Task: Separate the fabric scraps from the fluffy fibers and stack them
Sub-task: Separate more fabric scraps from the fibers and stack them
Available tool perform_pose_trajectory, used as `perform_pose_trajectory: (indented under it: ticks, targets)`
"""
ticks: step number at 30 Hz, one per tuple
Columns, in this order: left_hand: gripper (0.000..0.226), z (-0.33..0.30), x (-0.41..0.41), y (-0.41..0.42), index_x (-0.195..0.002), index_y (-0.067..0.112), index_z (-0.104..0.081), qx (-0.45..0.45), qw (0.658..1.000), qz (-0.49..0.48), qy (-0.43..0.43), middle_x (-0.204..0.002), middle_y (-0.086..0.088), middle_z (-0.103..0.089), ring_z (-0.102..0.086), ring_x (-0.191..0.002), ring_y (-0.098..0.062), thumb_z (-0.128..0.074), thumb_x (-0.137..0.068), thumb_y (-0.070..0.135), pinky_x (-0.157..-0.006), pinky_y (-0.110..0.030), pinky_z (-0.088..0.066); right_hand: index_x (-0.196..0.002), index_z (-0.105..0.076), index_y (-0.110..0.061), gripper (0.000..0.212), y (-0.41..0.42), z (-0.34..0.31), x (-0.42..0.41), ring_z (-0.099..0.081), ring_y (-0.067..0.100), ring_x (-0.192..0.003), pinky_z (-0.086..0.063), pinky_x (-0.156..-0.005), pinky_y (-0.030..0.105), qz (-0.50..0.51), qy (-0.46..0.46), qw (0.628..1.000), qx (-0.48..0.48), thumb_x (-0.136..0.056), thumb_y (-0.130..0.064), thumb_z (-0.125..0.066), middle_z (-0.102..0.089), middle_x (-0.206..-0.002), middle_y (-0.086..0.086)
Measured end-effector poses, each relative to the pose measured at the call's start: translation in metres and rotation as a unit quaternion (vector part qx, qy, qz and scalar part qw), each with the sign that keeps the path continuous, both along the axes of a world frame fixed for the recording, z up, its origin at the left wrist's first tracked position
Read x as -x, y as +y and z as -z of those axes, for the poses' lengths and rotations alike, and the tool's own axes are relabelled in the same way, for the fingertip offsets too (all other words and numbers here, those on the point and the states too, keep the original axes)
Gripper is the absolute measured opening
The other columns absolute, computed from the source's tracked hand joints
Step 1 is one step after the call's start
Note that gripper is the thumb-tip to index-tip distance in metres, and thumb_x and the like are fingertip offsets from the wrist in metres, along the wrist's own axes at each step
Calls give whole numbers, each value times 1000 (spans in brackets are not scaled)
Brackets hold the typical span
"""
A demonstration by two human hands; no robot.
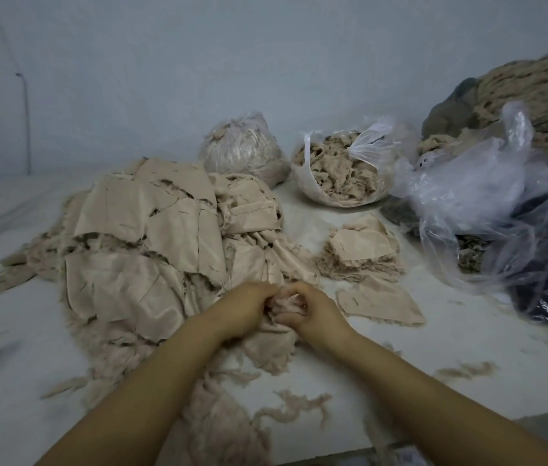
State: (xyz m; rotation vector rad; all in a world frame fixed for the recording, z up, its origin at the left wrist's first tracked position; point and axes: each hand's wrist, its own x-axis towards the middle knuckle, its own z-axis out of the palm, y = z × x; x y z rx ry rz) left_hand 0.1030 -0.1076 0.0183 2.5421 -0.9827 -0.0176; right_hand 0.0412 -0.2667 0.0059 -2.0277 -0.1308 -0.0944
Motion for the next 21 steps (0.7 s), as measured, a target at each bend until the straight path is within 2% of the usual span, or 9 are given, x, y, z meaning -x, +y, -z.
perform_pose_trajectory:
  ticks: [2,4,7,10,12,15,17,19,21]
  targets:
    - [29,1,-9,10,-105,6,-69,37,993,-105,-34,-108,-16,-64,-57,-98,-29,-51,-84,-2,-85,-31,-42,-93,-54,-22,24,-5,2,5,-44,-4,-47,-33,-47,8,6,22,999,-41,-82,-13,-73,-45,-67,-6]
    - [31,3,-15,22,-105,-1,-68,84,980,-170,-59,-118,-19,-61,-55,-109,-32,-48,-82,-10,-88,-27,-38,-92,-56,-22,20,-11,2,8,-44,-2,-51,-33,-50,11,8,29,998,-47,-83,-14,-73,-45,-67,-5]
    - [35,4,-10,7,-120,11,-63,113,985,-102,-78,-127,-3,-58,-48,-118,-19,-44,-92,3,-96,-19,-31,-81,-62,-24,16,-16,-1,7,-56,7,-73,-43,-63,15,17,3,997,-81,-86,-10,-68,-62,-82,-2]
    - [30,9,5,-16,-111,16,-64,115,993,-20,16,-101,10,-59,-51,-97,-8,-40,-98,29,-87,-21,-38,-77,-64,-22,19,-15,-3,5,-59,-4,-72,-45,-69,14,52,-29,988,-145,-86,-5,-65,-66,-81,-9]
    - [27,18,2,-13,-99,8,-64,64,997,-36,20,-91,-2,-58,-54,-88,-18,-43,-100,24,-80,-29,-39,-77,-63,-20,21,-19,0,4,-57,-11,-71,-43,-72,14,103,-50,974,-193,-86,-1,-64,-65,-79,-13]
    - [28,21,-7,1,-102,0,-60,-6,990,-140,-30,-99,-16,-60,-55,-96,-29,-40,-101,18,-73,-28,-32,-81,-60,-18,17,-30,7,7,-52,-10,-62,-42,-60,9,132,-45,966,-219,-87,-3,-64,-59,-80,-8]
    - [30,16,-4,-1,-111,4,-61,23,991,-126,-39,-106,-12,-60,-54,-103,-26,-40,-101,23,-80,-27,-34,-87,-58,-20,16,-33,12,9,-50,-4,-62,-42,-55,11,119,-30,969,-216,-88,-5,-64,-56,-82,-5]
    - [40,7,5,-17,-122,12,-59,74,995,-48,-43,-117,-4,-58,-49,-111,-17,-34,-98,32,-96,-29,-34,-90,-58,-21,18,-31,11,7,-52,-1,-68,-44,-61,12,97,-31,975,-195,-88,-4,-63,-56,-86,-2]
    - [40,3,14,-34,-121,14,-57,98,995,13,14,-117,0,-59,-50,-108,-14,-31,-98,35,-98,-29,-36,-88,-58,-20,18,-25,8,6,-53,-5,-71,-44,-68,11,73,-48,981,-176,-87,-2,-63,-59,-85,-5]
